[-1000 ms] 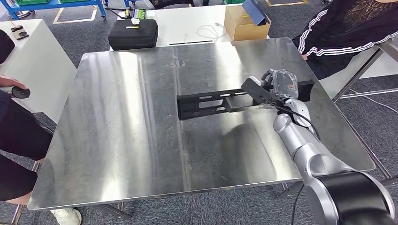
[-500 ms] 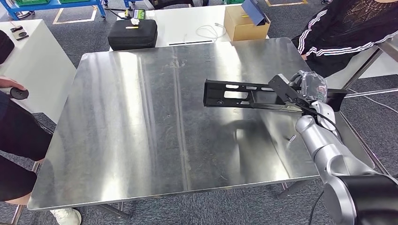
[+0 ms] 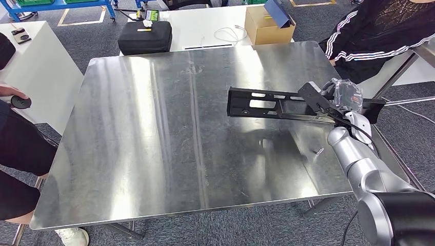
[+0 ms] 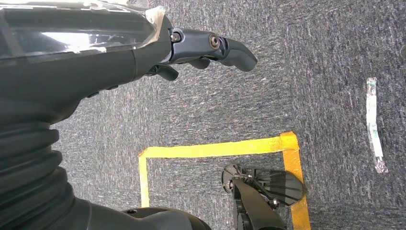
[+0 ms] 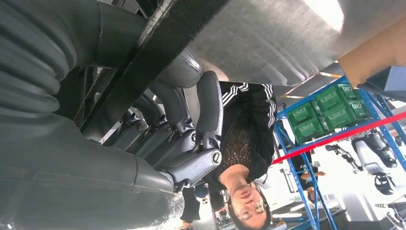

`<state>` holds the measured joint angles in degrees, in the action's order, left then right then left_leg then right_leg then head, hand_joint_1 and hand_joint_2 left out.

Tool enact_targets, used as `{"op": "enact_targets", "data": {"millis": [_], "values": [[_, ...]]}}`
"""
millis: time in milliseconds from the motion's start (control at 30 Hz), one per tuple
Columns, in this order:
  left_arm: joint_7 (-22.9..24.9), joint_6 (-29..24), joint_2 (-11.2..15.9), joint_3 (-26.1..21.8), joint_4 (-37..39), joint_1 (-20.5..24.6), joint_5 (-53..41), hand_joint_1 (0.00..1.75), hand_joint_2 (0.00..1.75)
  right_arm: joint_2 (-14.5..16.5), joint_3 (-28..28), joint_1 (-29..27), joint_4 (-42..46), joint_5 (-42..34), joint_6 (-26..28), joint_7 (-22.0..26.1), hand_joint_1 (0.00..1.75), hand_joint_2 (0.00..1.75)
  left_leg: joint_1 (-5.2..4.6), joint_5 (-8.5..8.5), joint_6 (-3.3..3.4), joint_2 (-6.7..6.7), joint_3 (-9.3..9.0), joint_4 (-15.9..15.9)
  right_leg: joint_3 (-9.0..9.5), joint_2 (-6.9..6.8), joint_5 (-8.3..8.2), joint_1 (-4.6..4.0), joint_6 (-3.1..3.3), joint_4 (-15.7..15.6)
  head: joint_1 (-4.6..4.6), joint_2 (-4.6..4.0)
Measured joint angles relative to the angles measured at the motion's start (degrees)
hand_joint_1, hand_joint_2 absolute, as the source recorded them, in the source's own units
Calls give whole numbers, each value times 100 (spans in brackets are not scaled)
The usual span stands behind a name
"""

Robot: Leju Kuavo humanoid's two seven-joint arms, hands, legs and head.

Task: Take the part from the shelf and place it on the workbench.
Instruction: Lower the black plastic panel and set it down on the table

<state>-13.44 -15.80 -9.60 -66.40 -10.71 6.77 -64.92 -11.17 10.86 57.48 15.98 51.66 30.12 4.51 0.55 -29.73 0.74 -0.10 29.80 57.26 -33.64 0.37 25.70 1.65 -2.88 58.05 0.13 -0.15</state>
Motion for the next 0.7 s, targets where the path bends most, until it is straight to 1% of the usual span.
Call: {"op": "enact_targets", "data": {"millis": [400,467,567,633,700], "values": [[1,0,0,3,0,0,-16,0,175,-1,-3,-3,-13,-1,-9,32,175,175,0,0,0,0,0,0,0,0,0,0,0,0,0,0],[19,3,0,8,0,0,-50,0,175,1,-5,-17,-16,22,-55,201,175,175,0,0,0,0,1,0,1,0,0,0,0,0,0,0],[60,15,0,22,0,1,-97,0,175,65,9,-61,-16,217,-206,615,175,175,1,0,0,2,3,-1,1,0,0,0,0,0,1,0],[69,17,0,40,0,5,-113,0,175,177,57,-92,-15,420,-304,818,175,175,1,0,0,9,1,-2,1,3,0,-1,0,0,1,0],[73,19,0,64,0,21,-127,0,175,331,137,-113,-13,575,-380,914,175,175,3,0,0,15,-1,-2,0,6,0,-2,0,0,1,0]]}}
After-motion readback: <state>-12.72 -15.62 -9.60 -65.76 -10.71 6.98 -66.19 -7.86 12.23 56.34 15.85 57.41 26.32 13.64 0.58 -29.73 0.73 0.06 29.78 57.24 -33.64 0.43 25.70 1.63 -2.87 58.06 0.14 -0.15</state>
